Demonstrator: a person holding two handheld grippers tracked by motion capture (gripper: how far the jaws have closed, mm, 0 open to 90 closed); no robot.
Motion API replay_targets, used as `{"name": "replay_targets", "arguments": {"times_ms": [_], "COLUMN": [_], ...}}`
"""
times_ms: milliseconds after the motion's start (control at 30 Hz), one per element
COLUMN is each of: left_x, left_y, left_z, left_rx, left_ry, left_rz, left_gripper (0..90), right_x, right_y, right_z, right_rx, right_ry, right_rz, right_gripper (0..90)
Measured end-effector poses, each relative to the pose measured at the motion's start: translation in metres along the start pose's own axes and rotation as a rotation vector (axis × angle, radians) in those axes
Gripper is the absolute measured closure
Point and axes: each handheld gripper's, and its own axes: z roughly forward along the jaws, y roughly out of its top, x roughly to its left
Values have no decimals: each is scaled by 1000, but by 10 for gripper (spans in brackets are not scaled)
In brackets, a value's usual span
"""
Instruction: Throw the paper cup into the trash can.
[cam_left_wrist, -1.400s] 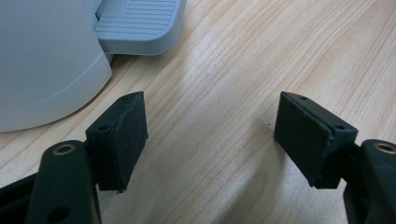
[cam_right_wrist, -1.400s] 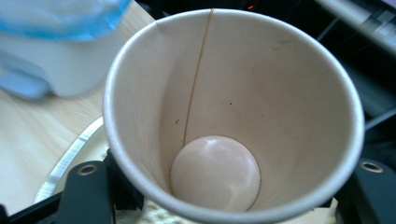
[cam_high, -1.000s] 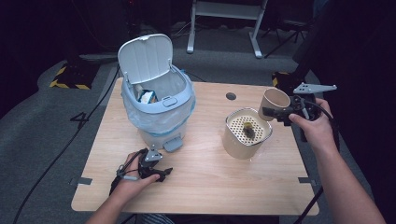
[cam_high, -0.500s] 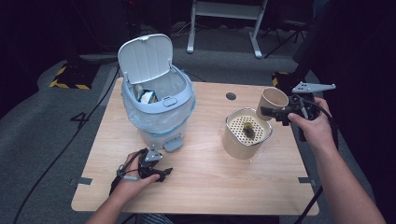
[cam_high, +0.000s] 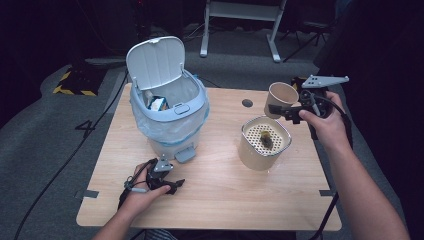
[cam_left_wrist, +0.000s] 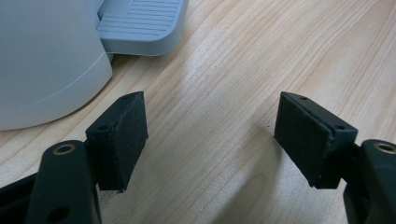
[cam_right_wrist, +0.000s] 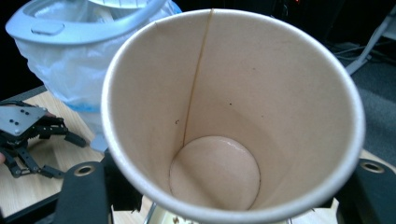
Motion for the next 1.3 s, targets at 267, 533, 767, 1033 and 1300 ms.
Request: {"name": "replay_targets", "arguments": {"times_ms": [267, 533, 767, 1033, 1300], "left_x": [-4, -4, -5, -6, -6], "left_y": [3, 4, 5, 6, 6], "left_z": [3, 5, 5, 7, 7], "left_rx": [13, 12, 15, 14, 13], "left_ry": [32, 36, 44, 59, 62], "left_rz": [30, 21, 14, -4, -6], "left_gripper": [255, 250, 251, 249, 247], "right_x": [16, 35, 50, 75, 94], "right_y": [36, 65, 88, 106, 117], "right_z": [23, 52, 80, 116, 143], "right_rx": [-25, -46, -73, -112, -123], "right_ry": [38, 78, 117, 189, 223], "right_rz": [-55, -96, -88, -83, -64], "right_gripper": [316, 314, 313, 309, 309]}}
